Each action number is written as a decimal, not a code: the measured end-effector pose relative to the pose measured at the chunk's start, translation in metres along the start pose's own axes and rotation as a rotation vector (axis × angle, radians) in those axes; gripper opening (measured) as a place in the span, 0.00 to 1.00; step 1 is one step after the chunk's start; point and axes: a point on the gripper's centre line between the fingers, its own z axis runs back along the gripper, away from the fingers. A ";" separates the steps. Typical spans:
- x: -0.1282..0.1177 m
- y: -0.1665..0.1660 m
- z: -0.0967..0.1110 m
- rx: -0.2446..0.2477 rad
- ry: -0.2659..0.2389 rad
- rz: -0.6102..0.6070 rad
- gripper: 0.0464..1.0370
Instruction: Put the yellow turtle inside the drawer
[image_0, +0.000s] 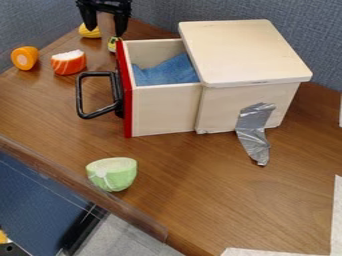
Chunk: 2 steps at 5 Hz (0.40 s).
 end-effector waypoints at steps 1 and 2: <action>0.000 -0.005 -0.010 0.015 -0.015 0.048 0.96; 0.002 -0.003 -0.013 0.022 -0.036 0.085 0.96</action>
